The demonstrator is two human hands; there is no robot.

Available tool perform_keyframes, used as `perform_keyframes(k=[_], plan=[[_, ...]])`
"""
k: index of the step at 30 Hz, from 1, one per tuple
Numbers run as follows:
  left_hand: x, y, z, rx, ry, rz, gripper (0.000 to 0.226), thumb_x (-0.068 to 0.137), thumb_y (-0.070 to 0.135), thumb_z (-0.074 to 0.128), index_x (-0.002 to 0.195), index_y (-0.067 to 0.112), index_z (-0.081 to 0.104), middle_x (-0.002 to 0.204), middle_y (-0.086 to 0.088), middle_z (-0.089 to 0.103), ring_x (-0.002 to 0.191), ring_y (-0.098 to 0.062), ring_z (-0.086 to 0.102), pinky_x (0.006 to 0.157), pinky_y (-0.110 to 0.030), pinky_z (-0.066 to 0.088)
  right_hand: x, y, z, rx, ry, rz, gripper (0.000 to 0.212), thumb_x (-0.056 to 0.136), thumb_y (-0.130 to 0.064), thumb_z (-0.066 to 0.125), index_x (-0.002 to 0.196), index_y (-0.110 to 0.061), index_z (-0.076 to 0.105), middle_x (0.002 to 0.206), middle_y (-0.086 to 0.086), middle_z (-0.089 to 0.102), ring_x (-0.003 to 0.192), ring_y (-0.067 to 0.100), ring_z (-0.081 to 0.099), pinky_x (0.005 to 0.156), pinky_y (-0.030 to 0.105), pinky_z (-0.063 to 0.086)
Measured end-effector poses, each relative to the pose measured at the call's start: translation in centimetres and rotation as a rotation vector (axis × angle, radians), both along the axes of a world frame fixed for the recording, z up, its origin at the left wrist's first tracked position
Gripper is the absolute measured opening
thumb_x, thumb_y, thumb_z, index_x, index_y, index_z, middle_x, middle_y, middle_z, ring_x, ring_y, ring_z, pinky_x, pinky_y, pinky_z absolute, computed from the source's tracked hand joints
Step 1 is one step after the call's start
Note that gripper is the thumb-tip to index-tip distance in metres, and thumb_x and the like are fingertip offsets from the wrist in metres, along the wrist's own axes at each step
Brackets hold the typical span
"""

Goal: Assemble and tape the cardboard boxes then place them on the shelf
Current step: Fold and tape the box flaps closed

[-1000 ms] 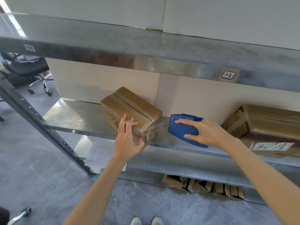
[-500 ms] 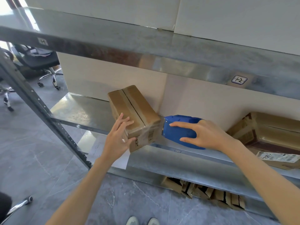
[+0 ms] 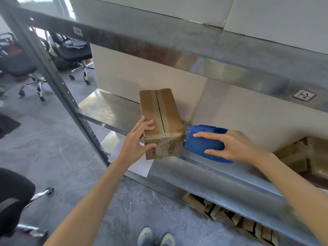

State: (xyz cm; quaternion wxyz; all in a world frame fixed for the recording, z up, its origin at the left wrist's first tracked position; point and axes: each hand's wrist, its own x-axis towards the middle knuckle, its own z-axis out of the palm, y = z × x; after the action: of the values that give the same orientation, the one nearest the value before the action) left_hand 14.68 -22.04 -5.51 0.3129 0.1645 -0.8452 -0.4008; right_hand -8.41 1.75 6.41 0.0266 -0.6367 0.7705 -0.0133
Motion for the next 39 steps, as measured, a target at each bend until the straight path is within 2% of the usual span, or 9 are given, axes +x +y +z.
perform_keyframes(k=[3,8,14,18,21,26,32,36,39], plan=[[-0.1,-0.2,-0.1,-0.008,-0.021,0.006,0.054,0.075,0.018,0.085,0.122,0.012,0.059,0.145,0.007,0.052,0.149,-0.010,0.025,0.104,-0.050,0.049,-0.9,0.2,0.0,-0.003,-0.028,0.019,0.058,0.088,-0.054,0.060,0.131,-0.073,0.027,0.041,-0.004,0.027,0.041,0.010,0.030,0.051,0.018,0.032],[-0.1,-0.4,-0.4,-0.034,-0.035,0.015,0.053,0.075,0.016,0.086,0.121,0.014,0.059,0.144,0.012,0.051,0.149,-0.010,0.025,0.103,-0.042,0.051,-2.5,1.0,0.3,0.033,0.011,0.011,0.058,0.089,-0.056,0.056,0.129,-0.078,0.020,0.046,-0.004,0.036,0.045,0.010,0.035,0.058,0.025,0.044],[-0.5,-0.4,-0.3,-0.021,-0.008,0.015,0.053,0.076,0.014,0.085,0.120,0.019,0.057,0.143,0.022,0.047,0.150,-0.012,0.024,0.098,-0.017,0.049,-2.7,0.5,0.1,0.033,0.069,-0.004,0.058,0.090,-0.055,0.056,0.136,-0.069,0.024,0.045,-0.008,0.031,0.044,0.006,0.033,0.052,0.023,0.030],[-0.4,-0.4,-0.1,-0.003,-0.021,0.019,0.054,0.074,0.012,0.085,0.120,0.020,0.057,0.142,0.023,0.047,0.149,-0.010,0.024,0.098,-0.012,0.045,-2.6,0.0,-0.9,0.013,0.077,-0.021,0.060,0.090,-0.056,0.055,0.135,-0.071,0.018,0.046,-0.010,0.034,0.045,0.004,0.033,0.049,0.022,0.027],[-0.4,-0.3,0.0,-0.003,-0.020,0.015,0.054,0.074,0.012,0.085,0.119,0.022,0.057,0.142,0.023,0.047,0.149,-0.009,0.023,0.099,-0.014,0.046,-2.0,-0.7,-1.1,0.005,0.111,-0.046,0.064,0.090,-0.055,0.055,0.134,-0.070,0.011,0.046,-0.012,0.029,0.045,0.006,0.031,0.050,0.026,0.031],[-0.4,-0.3,0.2,0.020,-0.035,0.007,0.052,0.075,0.012,0.085,0.117,0.022,0.057,0.142,0.023,0.047,0.149,-0.008,0.022,0.100,-0.029,0.049,0.4,-2.0,-1.5,-0.013,0.096,-0.090,0.063,0.082,-0.043,0.073,0.138,-0.052,0.044,0.044,-0.013,0.018,0.040,0.016,0.028,0.041,0.021,0.019],[-0.3,-0.2,0.0,0.019,-0.032,0.005,0.050,0.076,0.014,0.085,0.117,0.022,0.057,0.143,0.022,0.047,0.150,-0.008,0.021,0.101,-0.034,0.050,2.0,-2.2,-4.2,-0.175,0.139,-0.055,0.061,0.076,-0.028,0.083,0.133,-0.030,0.061,0.042,-0.001,0.031,0.035,0.017,0.027,0.037,0.022,0.018],[-0.1,-0.1,-0.1,0.009,-0.044,0.008,0.050,0.076,0.016,0.084,0.118,0.019,0.058,0.145,0.025,0.044,0.150,-0.009,0.020,0.106,-0.037,0.046,1.0,-4.1,-6.0,-0.218,0.096,-0.148,0.060,0.085,-0.033,0.074,0.141,-0.032,0.052,0.047,0.007,0.050,0.038,0.024,0.048,0.037,0.026,0.031],[-0.2,-0.2,-0.1,0.010,-0.041,0.019,0.052,0.076,0.016,0.085,0.119,0.021,0.057,0.144,0.030,0.042,0.150,-0.007,0.021,0.106,-0.036,0.045,-1.1,-4.9,-8.0,-0.129,-0.045,-0.306,0.061,0.092,-0.046,0.061,0.148,-0.045,0.035,0.069,0.007,0.064,0.056,0.022,0.057,0.049,0.033,0.048]])
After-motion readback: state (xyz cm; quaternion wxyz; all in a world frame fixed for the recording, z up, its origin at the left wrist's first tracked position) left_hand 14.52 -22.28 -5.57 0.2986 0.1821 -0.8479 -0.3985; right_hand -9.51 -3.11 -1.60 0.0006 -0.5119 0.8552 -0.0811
